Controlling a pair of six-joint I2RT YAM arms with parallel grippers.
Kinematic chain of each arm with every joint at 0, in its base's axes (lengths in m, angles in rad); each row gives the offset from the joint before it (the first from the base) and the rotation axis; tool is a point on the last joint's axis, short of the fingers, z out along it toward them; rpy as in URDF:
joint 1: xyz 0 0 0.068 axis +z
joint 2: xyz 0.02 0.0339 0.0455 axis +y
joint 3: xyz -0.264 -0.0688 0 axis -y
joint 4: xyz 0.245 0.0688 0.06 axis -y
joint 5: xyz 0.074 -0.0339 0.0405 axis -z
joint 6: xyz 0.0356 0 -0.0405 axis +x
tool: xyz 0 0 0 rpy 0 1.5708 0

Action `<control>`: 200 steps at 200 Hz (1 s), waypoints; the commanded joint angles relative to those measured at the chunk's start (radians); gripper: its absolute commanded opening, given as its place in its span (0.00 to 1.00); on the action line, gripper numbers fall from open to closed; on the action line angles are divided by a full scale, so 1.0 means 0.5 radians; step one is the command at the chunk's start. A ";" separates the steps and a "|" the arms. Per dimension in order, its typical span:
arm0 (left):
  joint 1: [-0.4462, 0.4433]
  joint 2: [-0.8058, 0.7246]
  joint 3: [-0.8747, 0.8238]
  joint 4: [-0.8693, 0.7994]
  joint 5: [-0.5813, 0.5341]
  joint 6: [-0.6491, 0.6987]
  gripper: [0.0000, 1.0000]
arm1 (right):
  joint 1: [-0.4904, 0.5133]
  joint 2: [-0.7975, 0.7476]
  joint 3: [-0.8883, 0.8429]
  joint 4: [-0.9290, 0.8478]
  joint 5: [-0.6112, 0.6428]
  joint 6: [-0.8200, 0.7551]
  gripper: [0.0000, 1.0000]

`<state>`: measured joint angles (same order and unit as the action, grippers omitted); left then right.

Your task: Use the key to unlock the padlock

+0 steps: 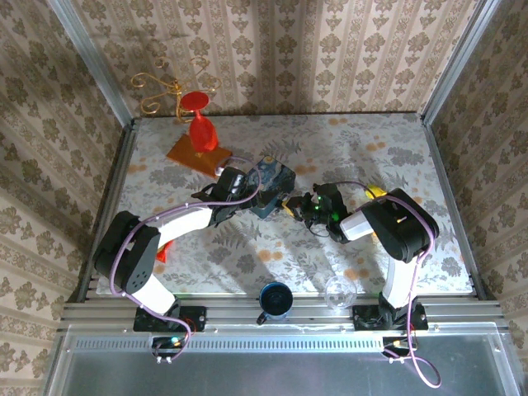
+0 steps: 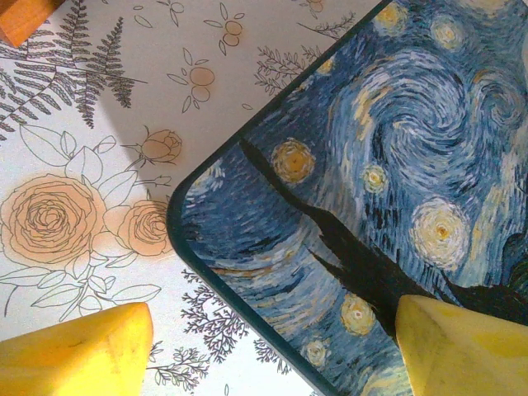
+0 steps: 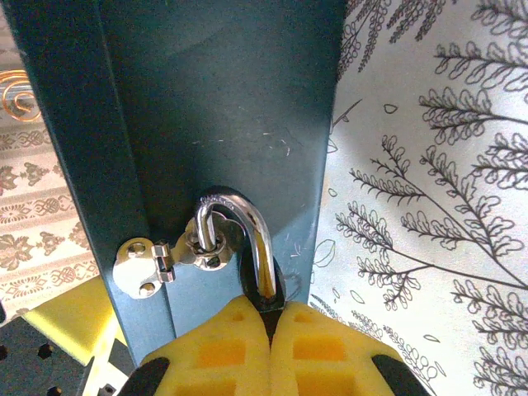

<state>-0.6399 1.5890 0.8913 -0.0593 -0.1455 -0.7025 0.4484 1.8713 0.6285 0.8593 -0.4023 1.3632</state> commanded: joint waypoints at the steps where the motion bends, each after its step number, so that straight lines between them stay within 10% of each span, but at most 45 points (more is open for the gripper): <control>1: 0.013 0.049 -0.031 -0.240 -0.031 0.073 0.77 | -0.019 -0.049 -0.036 0.065 0.119 0.023 0.00; 200: 0.014 0.062 -0.043 -0.203 -0.004 0.052 0.76 | 0.058 -0.075 0.148 -0.112 0.229 -0.025 0.00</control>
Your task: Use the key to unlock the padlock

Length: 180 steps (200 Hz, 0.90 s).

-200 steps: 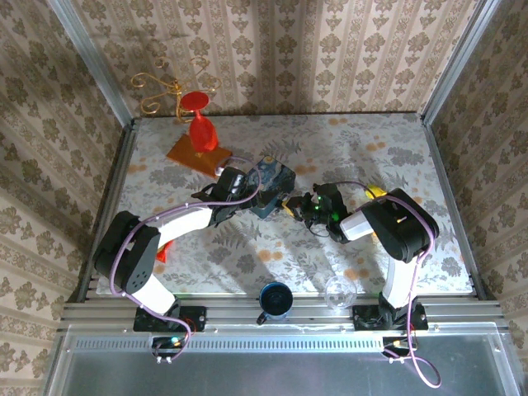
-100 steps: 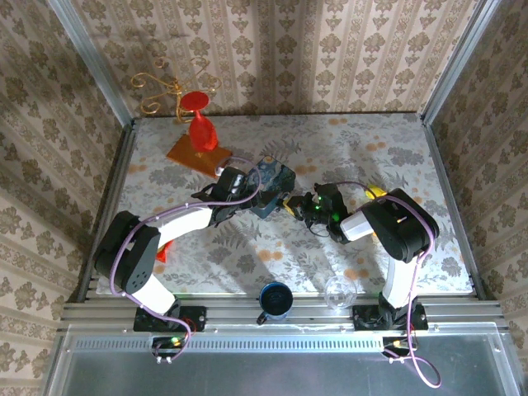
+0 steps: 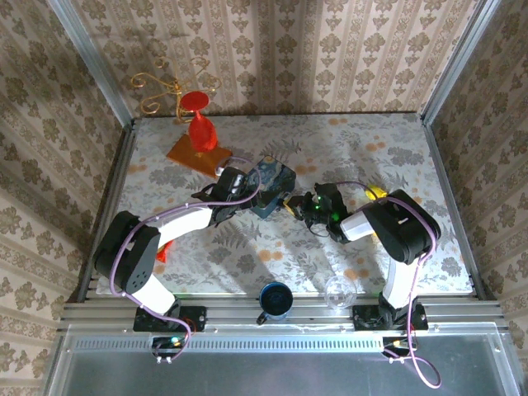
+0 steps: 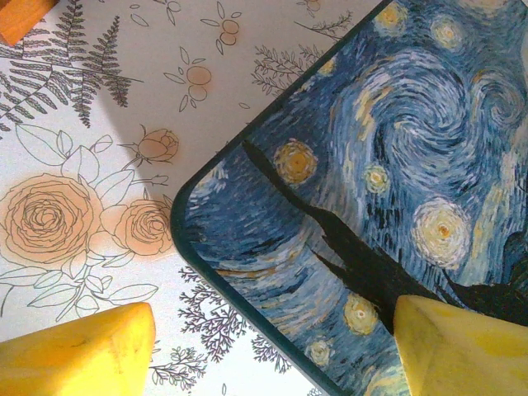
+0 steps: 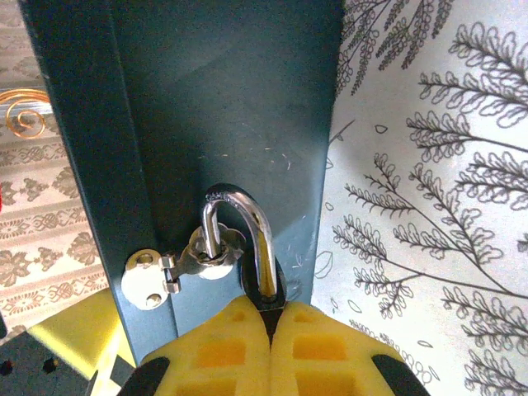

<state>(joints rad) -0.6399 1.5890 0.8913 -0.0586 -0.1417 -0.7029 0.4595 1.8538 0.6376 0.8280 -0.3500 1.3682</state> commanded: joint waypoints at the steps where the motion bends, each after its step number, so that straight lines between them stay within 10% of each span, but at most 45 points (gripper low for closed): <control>1: 0.014 0.062 -0.043 -0.203 -0.010 0.053 0.76 | 0.037 -0.040 0.133 -0.053 0.127 -0.036 0.00; 180: 0.031 -0.006 -0.104 -0.236 -0.045 0.068 0.76 | 0.018 -0.049 0.133 -0.070 0.416 0.009 0.00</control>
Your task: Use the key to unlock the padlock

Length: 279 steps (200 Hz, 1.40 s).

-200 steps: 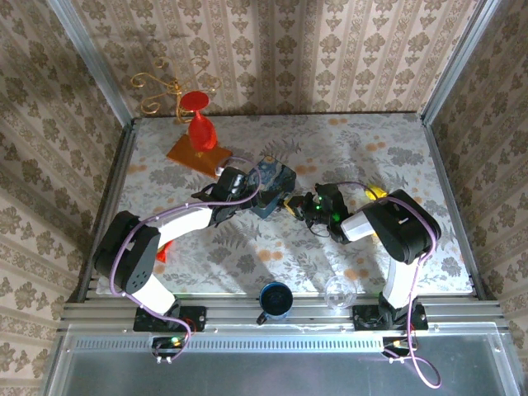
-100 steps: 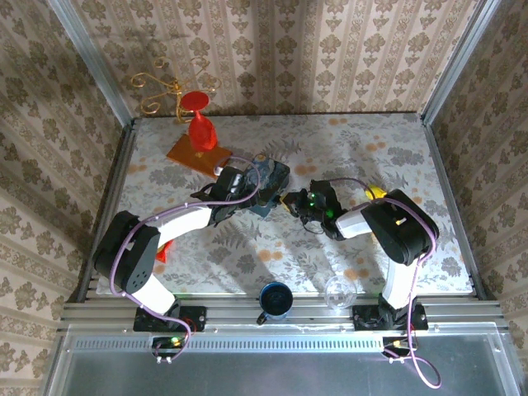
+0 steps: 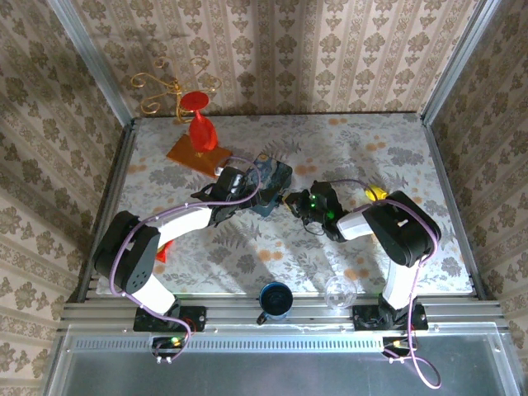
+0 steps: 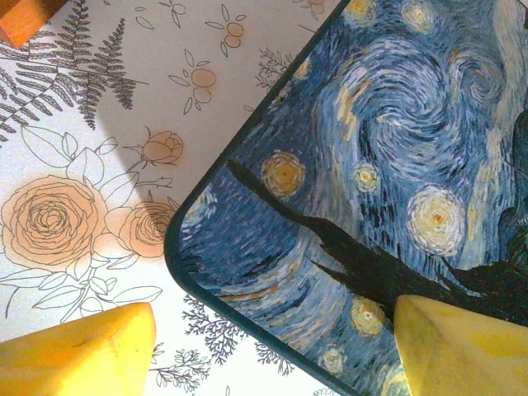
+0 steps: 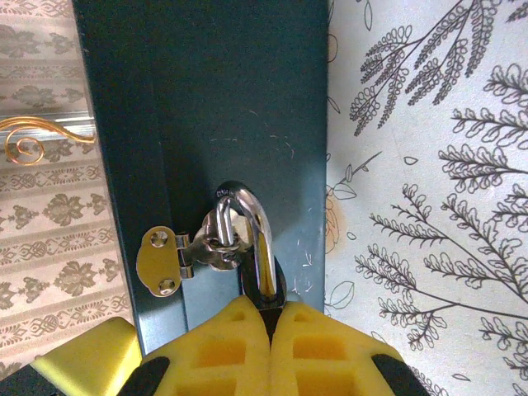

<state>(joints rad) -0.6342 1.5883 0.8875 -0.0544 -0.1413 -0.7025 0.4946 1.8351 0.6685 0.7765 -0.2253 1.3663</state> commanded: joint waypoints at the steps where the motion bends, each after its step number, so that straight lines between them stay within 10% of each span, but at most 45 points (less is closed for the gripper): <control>1: 0.020 -0.004 -0.097 -0.244 -0.046 0.067 0.76 | -0.053 -0.013 0.071 0.030 0.166 0.012 0.00; 78: 0.047 -0.040 -0.115 -0.242 -0.049 0.074 0.74 | 0.083 -0.240 0.602 -1.535 0.386 -1.045 0.00; 194: 0.063 -0.052 -0.127 -0.259 -0.058 0.078 0.74 | 0.111 -0.432 0.562 -1.857 0.796 -1.248 0.00; 279: 0.193 -0.201 -0.234 -0.140 0.047 0.202 0.66 | -0.019 -1.048 0.327 -2.197 0.631 -1.314 0.00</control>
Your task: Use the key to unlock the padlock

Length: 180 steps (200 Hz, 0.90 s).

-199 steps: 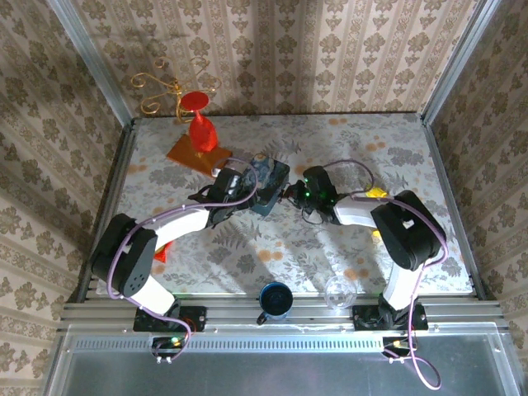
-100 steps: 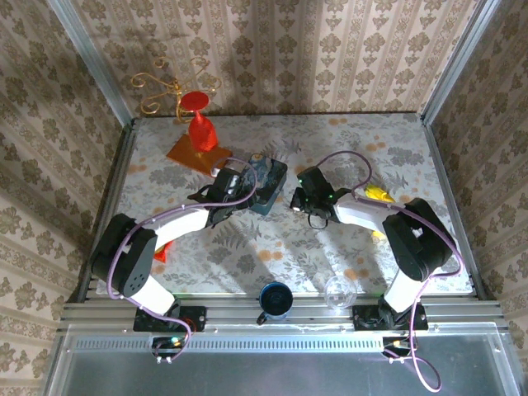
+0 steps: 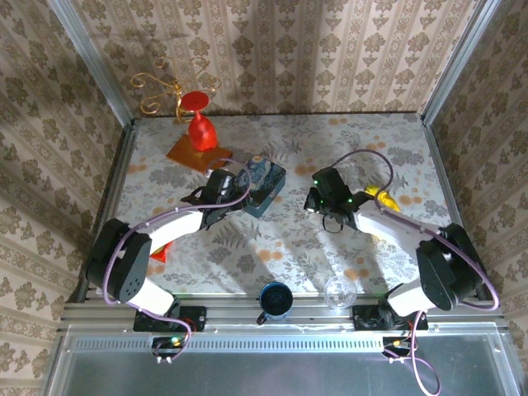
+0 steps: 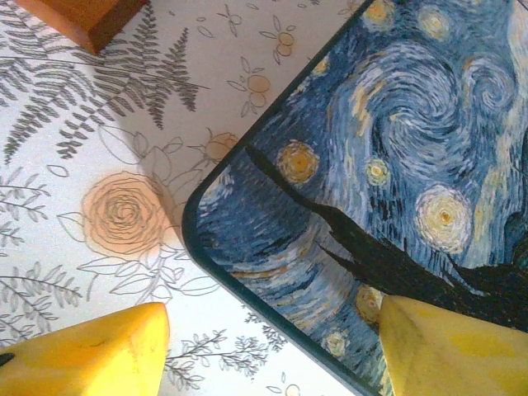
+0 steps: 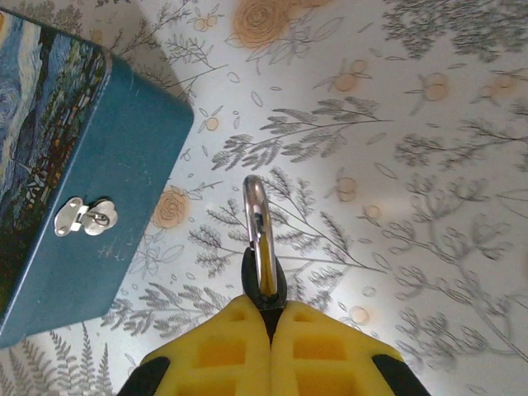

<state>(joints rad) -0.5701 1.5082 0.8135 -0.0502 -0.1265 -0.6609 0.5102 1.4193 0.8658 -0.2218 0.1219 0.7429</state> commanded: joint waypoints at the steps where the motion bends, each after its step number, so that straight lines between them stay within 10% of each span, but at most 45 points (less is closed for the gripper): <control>1: 0.067 -0.044 -0.088 -0.148 0.022 0.122 0.66 | -0.054 -0.225 -0.070 -0.210 -0.069 -0.068 0.00; 75: 0.155 -0.206 -0.151 -0.151 0.079 0.184 0.80 | -0.296 -0.636 -0.142 -0.619 -0.652 -0.240 0.00; 180: 0.161 -0.368 -0.164 -0.188 0.133 0.119 1.00 | -0.412 -0.151 -0.039 -0.481 -1.193 -0.422 0.00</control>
<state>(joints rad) -0.4957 1.3602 0.7452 -0.1253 -0.0765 -0.5922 0.3141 1.2976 0.8028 -0.4950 -0.3870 0.5751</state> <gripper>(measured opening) 0.998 0.038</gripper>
